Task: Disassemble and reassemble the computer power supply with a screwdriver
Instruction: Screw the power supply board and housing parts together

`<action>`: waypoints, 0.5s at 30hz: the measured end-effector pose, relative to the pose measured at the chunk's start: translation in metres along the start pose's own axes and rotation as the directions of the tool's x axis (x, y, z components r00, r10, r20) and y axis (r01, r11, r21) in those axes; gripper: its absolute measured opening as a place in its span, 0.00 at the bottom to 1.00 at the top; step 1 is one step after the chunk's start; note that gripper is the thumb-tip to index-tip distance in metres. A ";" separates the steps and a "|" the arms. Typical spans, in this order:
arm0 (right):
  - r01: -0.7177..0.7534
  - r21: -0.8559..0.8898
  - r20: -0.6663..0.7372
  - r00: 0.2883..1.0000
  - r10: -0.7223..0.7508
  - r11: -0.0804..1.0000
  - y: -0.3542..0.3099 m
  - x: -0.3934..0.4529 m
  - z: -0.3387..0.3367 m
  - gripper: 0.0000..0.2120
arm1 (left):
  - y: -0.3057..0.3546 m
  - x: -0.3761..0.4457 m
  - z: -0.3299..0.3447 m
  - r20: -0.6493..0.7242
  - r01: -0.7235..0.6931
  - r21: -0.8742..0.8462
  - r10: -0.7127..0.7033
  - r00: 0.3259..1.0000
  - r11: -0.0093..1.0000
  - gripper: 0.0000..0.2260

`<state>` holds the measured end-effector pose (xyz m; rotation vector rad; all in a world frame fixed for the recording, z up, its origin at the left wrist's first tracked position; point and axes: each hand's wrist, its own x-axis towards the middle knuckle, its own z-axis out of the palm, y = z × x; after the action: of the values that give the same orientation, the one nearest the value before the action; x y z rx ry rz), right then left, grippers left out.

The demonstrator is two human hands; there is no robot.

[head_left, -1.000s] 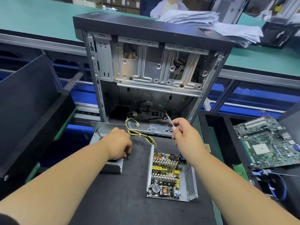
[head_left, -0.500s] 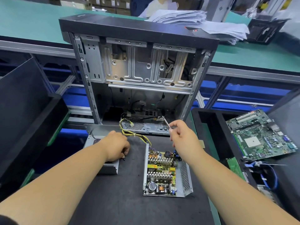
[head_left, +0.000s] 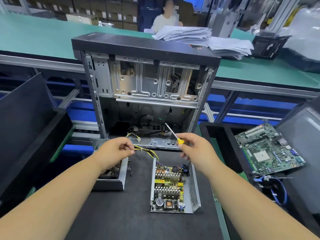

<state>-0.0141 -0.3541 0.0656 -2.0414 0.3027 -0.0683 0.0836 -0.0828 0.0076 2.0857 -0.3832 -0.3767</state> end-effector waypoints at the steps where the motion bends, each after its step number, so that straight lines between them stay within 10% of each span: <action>1: 0.019 0.002 -0.011 1.000 -0.019 1.000 -0.004 -0.002 -0.001 0.15 | 0.004 -0.002 0.000 -0.019 0.022 -0.108 -0.024 1.000 0.994 0.06; 7: -0.004 0.032 -0.042 0.999 0.005 0.999 -0.027 -0.018 0.005 0.08 | 0.031 -0.011 0.008 -0.045 0.017 -0.611 -0.056 0.997 0.792 0.07; 15: 0.104 0.006 -0.117 0.988 -0.103 0.995 -0.039 -0.043 0.006 0.11 | 0.032 -0.021 0.024 -0.026 0.030 -0.785 -0.082 0.996 0.619 0.08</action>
<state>-0.0473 -0.3212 0.1004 -2.0436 0.2677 -0.2537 0.0503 -0.1086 0.0255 1.2233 -0.0709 -0.4212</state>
